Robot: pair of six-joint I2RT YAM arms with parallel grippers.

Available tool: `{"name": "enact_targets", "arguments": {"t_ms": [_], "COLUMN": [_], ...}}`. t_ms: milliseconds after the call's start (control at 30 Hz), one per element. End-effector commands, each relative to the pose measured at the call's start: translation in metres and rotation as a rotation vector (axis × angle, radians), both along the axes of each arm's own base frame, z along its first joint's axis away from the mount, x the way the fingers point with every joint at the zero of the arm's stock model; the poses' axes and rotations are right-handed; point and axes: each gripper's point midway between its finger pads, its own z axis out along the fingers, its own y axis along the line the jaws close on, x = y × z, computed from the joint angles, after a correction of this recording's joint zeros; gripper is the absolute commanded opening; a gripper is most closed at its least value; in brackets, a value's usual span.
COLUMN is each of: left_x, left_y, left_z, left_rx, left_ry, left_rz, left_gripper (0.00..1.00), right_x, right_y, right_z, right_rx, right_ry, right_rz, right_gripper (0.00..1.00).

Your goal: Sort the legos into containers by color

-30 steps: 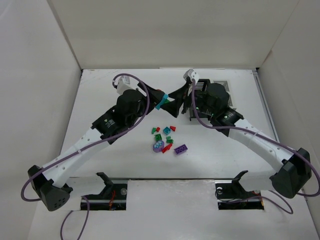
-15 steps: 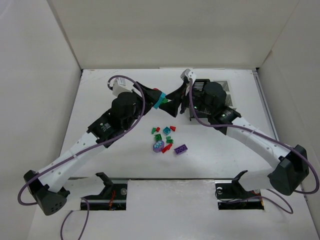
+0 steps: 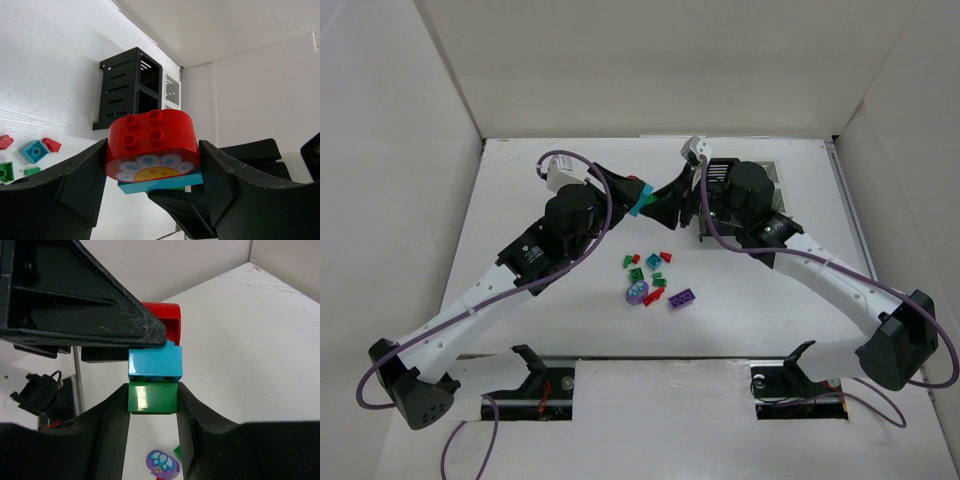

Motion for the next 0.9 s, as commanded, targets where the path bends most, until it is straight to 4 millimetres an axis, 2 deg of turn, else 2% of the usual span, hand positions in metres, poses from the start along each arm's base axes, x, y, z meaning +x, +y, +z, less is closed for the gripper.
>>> {"name": "enact_targets", "arguments": {"t_ms": [0,33,67,167,333,400,567,633,667,700,767,800,833,867], "left_x": [0.009,0.012,0.011,0.012,0.023,0.022,0.024,0.025,0.025,0.025,0.025,0.027,0.027,0.032], "left_y": [0.009,0.009,0.01,0.012,0.02,0.018,0.014,0.013,0.013,0.013,0.013,0.016,0.014,0.016], "left_z": [0.012,0.014,0.011,0.016,0.007,0.007,0.005,0.002,0.001,0.001,0.001,0.001,-0.002,-0.008], "left_rx": [-0.01,-0.01,-0.002,-0.006,0.003,-0.001,-0.001,0.005,0.005,0.013,0.013,0.026,0.025,0.046], "left_ry": [-0.039,-0.042,-0.035,-0.043,-0.016,-0.012,-0.01,-0.003,-0.003,-0.006,-0.006,-0.01,-0.007,-0.001], "left_rz": [0.076,0.085,0.085,0.098,0.124,0.106,0.097,0.097,0.097,0.095,0.095,0.101,0.092,0.101], "left_gripper": [0.3,0.3,0.3,0.31,0.31,0.31,0.31,0.31,0.31,0.31,0.31,0.32,0.32,0.32], "right_x": [-0.017,-0.018,-0.021,-0.021,-0.025,-0.025,-0.027,-0.02,-0.015,-0.002,0.022,0.03,0.048,0.054], "right_y": [-0.005,-0.007,-0.01,-0.015,-0.026,-0.026,-0.03,-0.034,-0.039,-0.049,-0.072,-0.081,-0.1,-0.111], "right_z": [0.021,0.013,0.016,0.005,0.008,0.006,0.006,0.001,0.007,0.002,0.006,-0.003,-0.001,-0.006], "right_rx": [0.03,0.017,0.021,0.0,0.007,0.001,0.0,-0.017,-0.013,-0.04,-0.052,-0.085,-0.09,-0.1], "right_ry": [-0.066,-0.051,-0.067,-0.041,-0.052,-0.045,-0.043,-0.025,-0.031,-0.02,-0.013,0.028,0.042,0.066], "right_rz": [0.03,0.019,0.019,-0.008,-0.048,-0.048,-0.059,-0.11,-0.155,-0.249,-0.381,-0.429,-0.538,-0.583], "right_gripper": [0.27,0.27,0.25,0.22,0.19,0.13,0.12,0.12,0.12,0.12,0.13,0.13,0.13,0.13]}}
